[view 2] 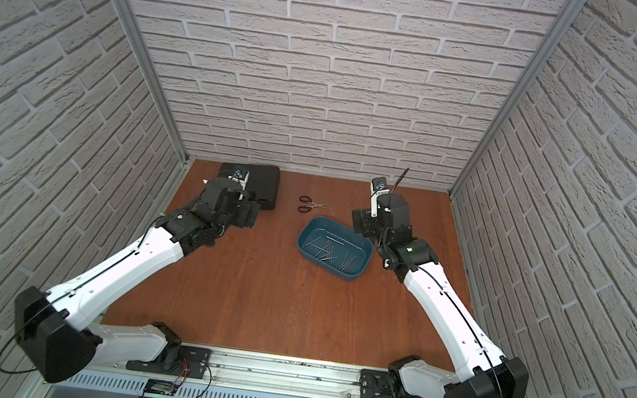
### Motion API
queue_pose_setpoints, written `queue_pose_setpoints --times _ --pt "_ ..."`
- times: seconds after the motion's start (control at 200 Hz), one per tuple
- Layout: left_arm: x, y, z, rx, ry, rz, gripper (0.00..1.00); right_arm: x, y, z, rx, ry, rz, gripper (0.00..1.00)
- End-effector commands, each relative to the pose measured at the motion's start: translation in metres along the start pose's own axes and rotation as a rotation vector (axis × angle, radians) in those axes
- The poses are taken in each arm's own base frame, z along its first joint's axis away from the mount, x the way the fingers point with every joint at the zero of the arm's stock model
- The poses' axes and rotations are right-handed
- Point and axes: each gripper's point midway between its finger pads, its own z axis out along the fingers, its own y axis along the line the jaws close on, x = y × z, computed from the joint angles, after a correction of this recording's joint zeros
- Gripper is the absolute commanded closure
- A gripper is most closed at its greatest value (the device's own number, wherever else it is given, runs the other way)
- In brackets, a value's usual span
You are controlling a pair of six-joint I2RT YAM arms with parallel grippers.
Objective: Put the nails on the desktop into the storage box
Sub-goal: Reset both arms
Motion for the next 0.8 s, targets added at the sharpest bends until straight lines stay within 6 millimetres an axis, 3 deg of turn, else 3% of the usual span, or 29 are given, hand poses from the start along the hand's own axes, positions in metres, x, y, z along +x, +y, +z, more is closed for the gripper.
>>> queue_pose_setpoints --times 0.0,0.16,0.285,0.37,0.5,0.575,0.655,0.795 --pt "0.018 0.033 0.016 -0.094 -0.016 -0.128 0.02 0.017 -0.028 0.015 0.076 -0.035 0.037 0.01" --pt "0.080 0.048 0.047 -0.164 0.075 -0.092 0.02 0.098 -0.037 0.051 0.080 0.066 0.052 0.01" --pt "0.109 0.059 0.067 -0.180 0.080 -0.144 0.02 0.131 -0.046 0.068 0.103 0.037 0.100 0.01" --pt "0.111 0.069 0.081 -0.167 0.088 -0.176 0.02 0.143 -0.054 0.077 0.121 0.018 0.135 0.01" --pt "0.094 0.090 0.098 -0.237 0.008 -0.148 0.02 0.157 -0.064 0.087 0.118 -0.035 0.203 0.01" --pt "0.100 0.107 0.105 -0.277 0.024 -0.174 0.02 0.158 -0.069 0.095 0.110 -0.043 0.234 0.01" --pt "0.109 0.110 0.113 -0.250 0.041 -0.155 0.02 0.162 -0.071 0.104 0.088 -0.029 0.253 0.01" --pt "0.125 0.113 0.121 -0.278 -0.043 -0.100 0.02 0.161 -0.051 0.094 -0.015 -0.125 0.199 0.01"
